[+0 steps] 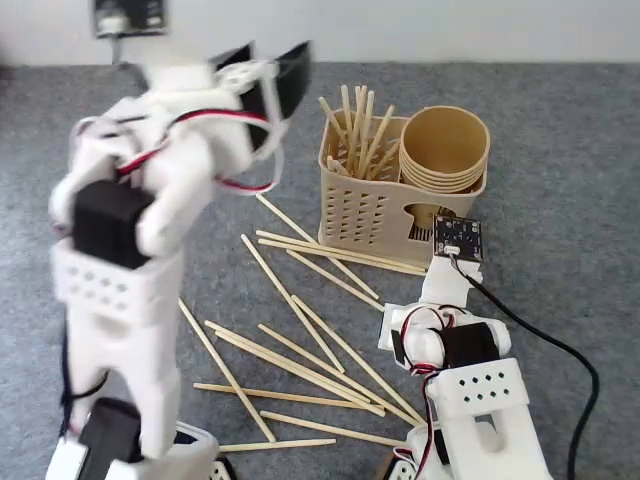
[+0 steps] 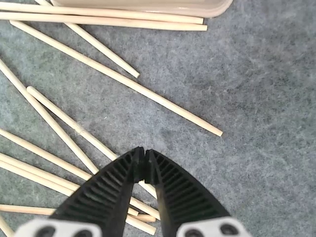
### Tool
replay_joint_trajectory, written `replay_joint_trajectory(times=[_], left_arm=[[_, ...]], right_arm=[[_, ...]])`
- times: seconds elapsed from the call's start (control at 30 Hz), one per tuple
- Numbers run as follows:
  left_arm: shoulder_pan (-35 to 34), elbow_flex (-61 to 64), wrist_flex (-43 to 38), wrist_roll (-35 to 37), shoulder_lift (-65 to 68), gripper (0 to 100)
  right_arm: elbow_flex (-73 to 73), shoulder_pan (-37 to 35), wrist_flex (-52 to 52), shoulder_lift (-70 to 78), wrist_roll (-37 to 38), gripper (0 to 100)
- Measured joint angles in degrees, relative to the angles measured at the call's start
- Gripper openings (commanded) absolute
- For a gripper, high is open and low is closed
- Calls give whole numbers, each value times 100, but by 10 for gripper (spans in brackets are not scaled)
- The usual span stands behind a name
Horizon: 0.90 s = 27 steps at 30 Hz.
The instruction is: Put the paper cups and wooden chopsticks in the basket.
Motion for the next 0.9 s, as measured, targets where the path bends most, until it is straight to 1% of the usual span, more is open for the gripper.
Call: replay_joint_trajectory(times=[0.17,0.27,0.37,0.47,0.53,0.57,0.7,0.77,0.83,0.9], left_arm=[[-879,0,1213,0,-422,199],[-1521,0,1679,0,-633,198],[-2127,352,1749,-53,-879,186],[-2602,1073,1758,-492,-1187,97],[-2690,1644,1758,-923,-1468,23],[-2699,1952,1758,-1081,-1635,8],[-2760,3218,1758,-1468,-2418,14],[-2840,3886,1662,-1521,-2875,14],[-3024,4563,1389,-1521,-3367,14],[-3262,5275,1029,-1538,-3912,14]], right_arm=[[0,0,-53,0,9,10],[0,0,-149,0,360,9],[0,0,-158,0,765,11],[0,0,-281,0,1143,12],[0,0,-466,0,1345,12],[0,0,-571,0,1424,13],[0,-9,-941,0,1802,71],[0,-229,-958,0,1969,97],[0,-431,-958,0,2048,100],[-62,-809,-782,0,2084,100]])
